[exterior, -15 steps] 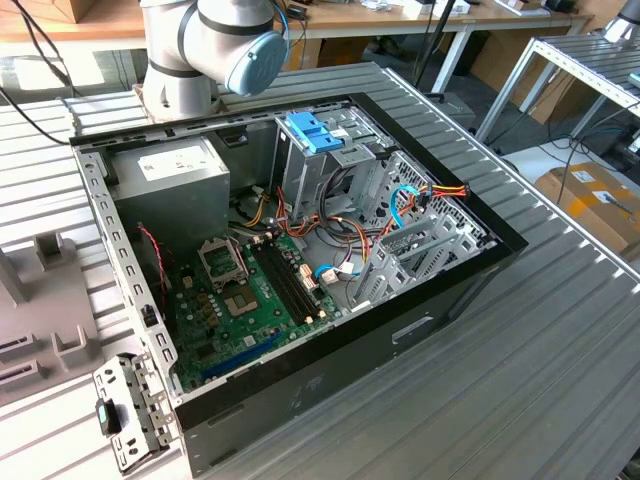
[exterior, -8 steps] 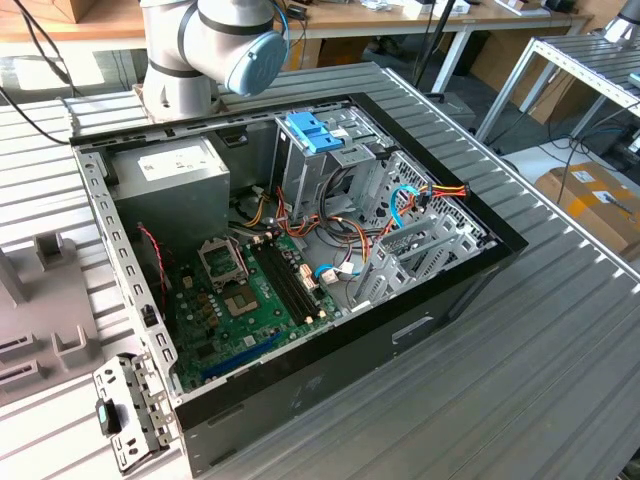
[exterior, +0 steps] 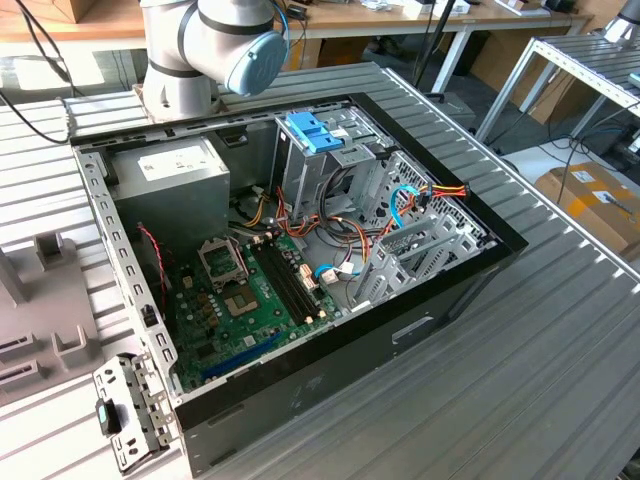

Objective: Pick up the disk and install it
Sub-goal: 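Pick up the disk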

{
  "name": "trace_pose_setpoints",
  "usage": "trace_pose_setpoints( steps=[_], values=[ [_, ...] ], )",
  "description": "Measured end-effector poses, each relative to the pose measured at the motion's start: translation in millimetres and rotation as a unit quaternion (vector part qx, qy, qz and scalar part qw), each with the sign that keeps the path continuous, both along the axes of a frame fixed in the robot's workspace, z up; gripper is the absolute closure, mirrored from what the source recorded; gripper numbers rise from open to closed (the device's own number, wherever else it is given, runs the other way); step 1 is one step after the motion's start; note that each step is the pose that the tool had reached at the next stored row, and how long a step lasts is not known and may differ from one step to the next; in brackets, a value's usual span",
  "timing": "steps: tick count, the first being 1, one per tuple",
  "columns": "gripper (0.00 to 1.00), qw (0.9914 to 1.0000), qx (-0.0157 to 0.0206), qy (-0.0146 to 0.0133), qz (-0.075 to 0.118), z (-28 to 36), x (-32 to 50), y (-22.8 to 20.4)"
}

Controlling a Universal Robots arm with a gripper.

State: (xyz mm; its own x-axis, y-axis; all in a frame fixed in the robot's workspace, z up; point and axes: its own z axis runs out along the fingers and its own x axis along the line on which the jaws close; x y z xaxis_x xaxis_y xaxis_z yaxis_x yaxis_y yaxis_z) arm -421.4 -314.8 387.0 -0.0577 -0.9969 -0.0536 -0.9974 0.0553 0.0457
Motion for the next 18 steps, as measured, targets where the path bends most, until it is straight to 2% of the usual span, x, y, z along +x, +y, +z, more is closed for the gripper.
trace_pose_setpoints(
  steps=[18],
  values=[
    [0.64,1.00000,0.0000,0.0000,0.000,16.0,0.0,0.0]
  ],
)
